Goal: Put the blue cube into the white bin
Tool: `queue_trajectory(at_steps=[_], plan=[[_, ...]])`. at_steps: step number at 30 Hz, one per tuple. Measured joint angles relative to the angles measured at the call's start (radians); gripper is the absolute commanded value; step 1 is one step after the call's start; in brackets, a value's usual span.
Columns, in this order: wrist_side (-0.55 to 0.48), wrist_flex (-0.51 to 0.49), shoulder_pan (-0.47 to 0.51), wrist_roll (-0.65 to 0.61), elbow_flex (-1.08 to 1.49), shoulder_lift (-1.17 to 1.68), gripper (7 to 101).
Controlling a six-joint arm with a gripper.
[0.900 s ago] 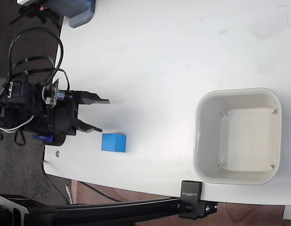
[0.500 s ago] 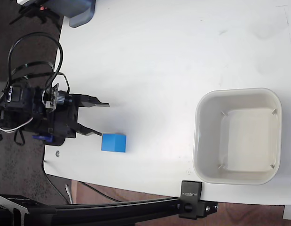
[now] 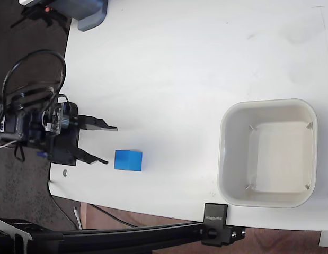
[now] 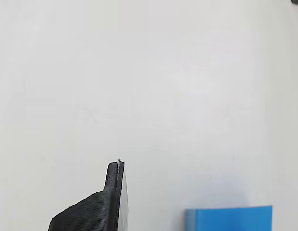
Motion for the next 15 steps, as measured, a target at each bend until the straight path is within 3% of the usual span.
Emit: queue_trajectory(at_steps=[8, 12, 15], plan=[[-0.123, 0.259, 0.164, -0.212, -0.407, -0.419, 99.2], [-0.120, 0.407, 0.193, -0.258, -0.568, -0.575, 99.2], [-0.109, 0.451, 0.198, -0.256, -0.589, -0.615, 99.7]])
